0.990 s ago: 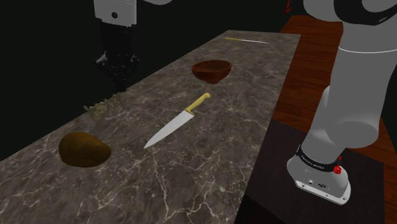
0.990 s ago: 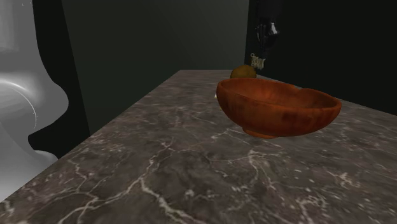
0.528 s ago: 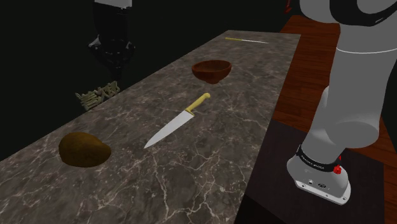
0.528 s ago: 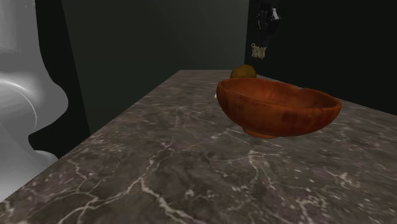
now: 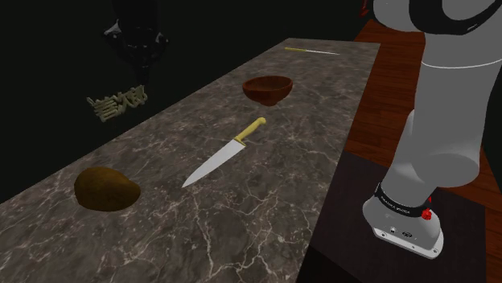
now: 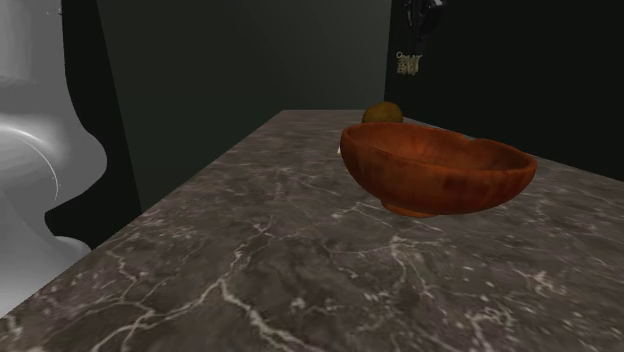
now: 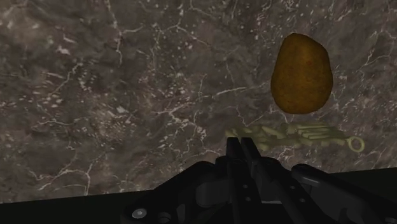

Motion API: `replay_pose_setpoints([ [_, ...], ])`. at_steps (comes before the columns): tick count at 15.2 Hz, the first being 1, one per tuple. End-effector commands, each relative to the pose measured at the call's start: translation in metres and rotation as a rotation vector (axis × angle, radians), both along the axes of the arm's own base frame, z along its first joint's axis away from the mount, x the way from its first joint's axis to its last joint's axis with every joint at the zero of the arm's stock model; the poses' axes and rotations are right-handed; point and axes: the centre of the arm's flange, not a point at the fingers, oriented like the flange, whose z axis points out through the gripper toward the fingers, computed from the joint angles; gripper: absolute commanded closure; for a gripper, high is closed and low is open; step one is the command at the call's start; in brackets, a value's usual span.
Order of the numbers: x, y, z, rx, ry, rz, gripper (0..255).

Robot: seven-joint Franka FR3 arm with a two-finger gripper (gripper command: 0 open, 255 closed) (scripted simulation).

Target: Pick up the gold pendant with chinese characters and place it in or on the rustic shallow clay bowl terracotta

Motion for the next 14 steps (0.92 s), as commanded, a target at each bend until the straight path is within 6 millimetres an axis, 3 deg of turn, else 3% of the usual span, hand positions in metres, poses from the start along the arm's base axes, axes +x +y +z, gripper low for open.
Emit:
replay_pose_setpoints([
  [1,-0.002,-0.021,0.003,0.0,0.0,0.0,255],
  [14,-0.02,-0.191,0.016,0.0,0.0,0.0,255],
])
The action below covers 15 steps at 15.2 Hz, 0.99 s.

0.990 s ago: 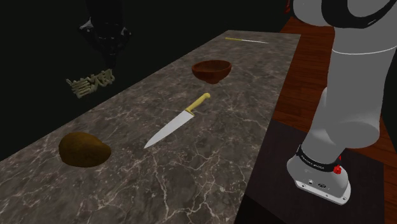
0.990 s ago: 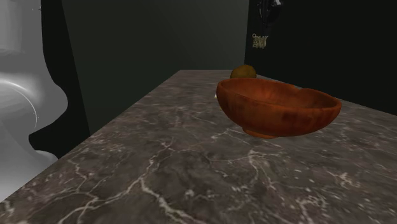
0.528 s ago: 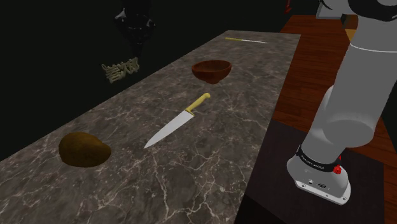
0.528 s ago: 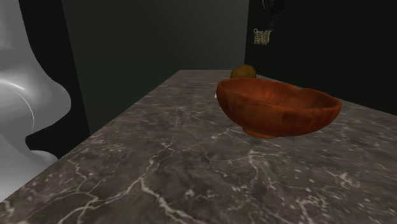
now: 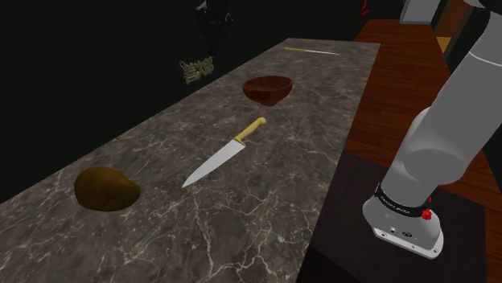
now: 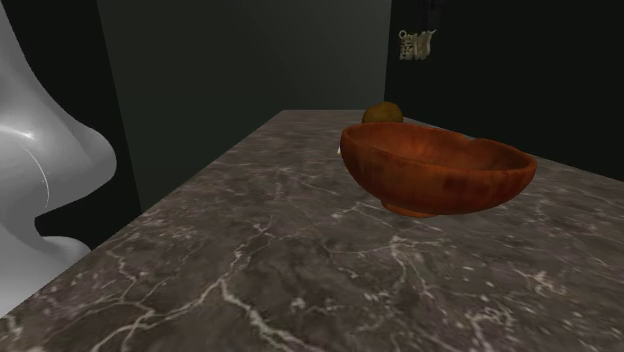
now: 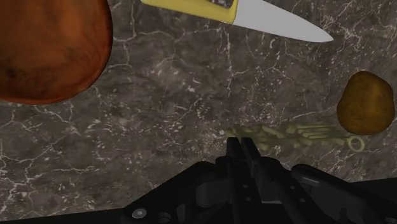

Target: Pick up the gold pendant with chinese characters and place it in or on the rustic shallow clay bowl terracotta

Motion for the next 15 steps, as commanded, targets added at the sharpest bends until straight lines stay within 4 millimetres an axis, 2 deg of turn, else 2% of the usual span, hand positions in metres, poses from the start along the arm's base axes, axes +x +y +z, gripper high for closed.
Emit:
replay_pose_setpoints([
  [1,-0.002,-0.024,0.002,0.0,0.0,0.002,255],
  [15,-0.022,-0.207,0.016,0.0,0.0,0.002,255],
])
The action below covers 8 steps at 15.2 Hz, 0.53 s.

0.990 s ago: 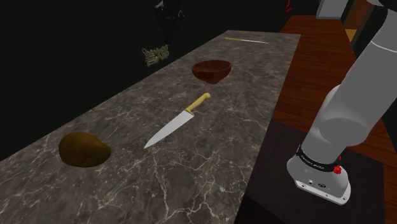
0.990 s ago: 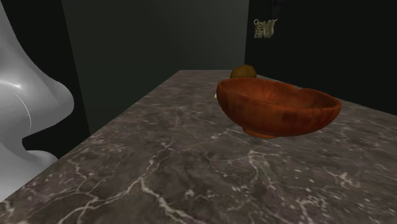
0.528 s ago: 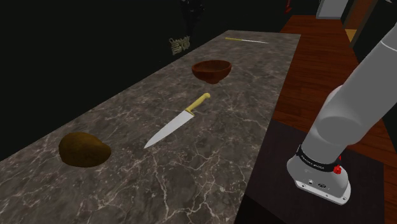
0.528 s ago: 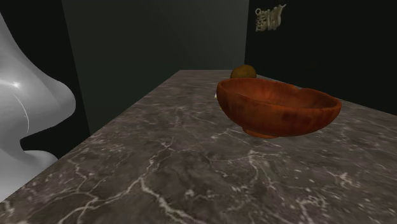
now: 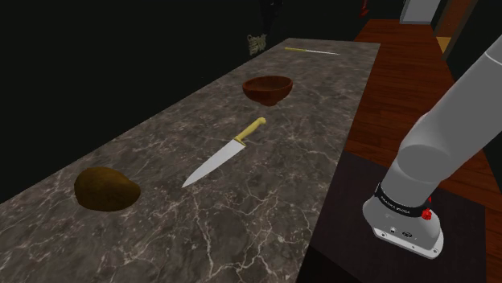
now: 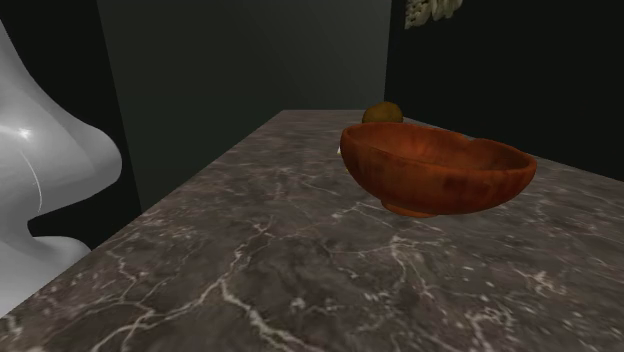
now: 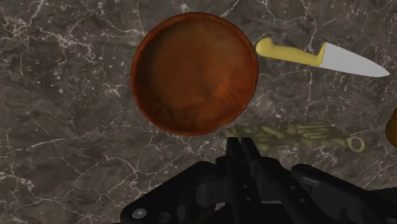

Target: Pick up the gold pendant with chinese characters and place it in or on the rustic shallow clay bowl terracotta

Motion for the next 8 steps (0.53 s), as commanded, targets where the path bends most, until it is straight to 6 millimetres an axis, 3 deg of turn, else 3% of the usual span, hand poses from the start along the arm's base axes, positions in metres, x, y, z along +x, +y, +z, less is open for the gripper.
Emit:
replay_pose_setpoints([
  [1,-0.002,-0.024,0.001,0.0,0.0,0.001,255],
  [2,-0.004,-0.04,0.002,0.0,0.0,0.001,255],
  [8,-0.004,-0.04,-0.03,0.0,0.0,0.001,255],
])
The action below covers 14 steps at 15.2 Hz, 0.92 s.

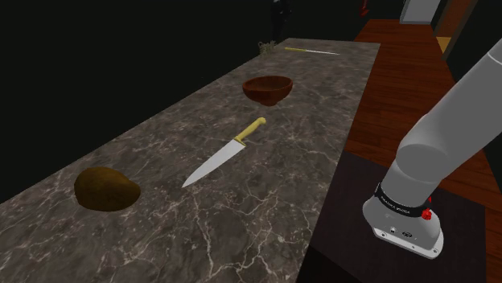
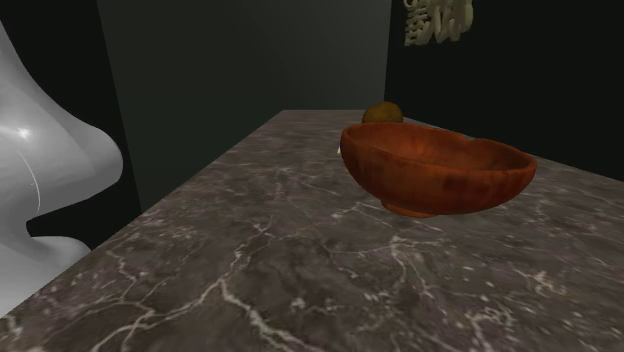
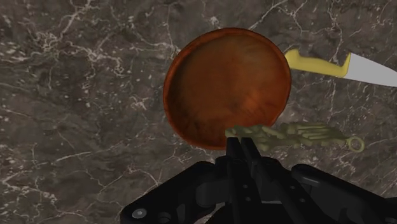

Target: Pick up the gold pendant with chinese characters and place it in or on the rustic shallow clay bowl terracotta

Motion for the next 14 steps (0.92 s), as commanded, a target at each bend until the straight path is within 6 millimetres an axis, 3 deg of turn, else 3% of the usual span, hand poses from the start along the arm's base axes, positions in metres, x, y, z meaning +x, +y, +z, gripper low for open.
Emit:
replay_pose_setpoints([
  [1,0.0,0.0,-0.01,0.0,0.0,0.0,255],
  [14,0.0,0.0,-0.075,0.0,0.0,0.0,255],
])
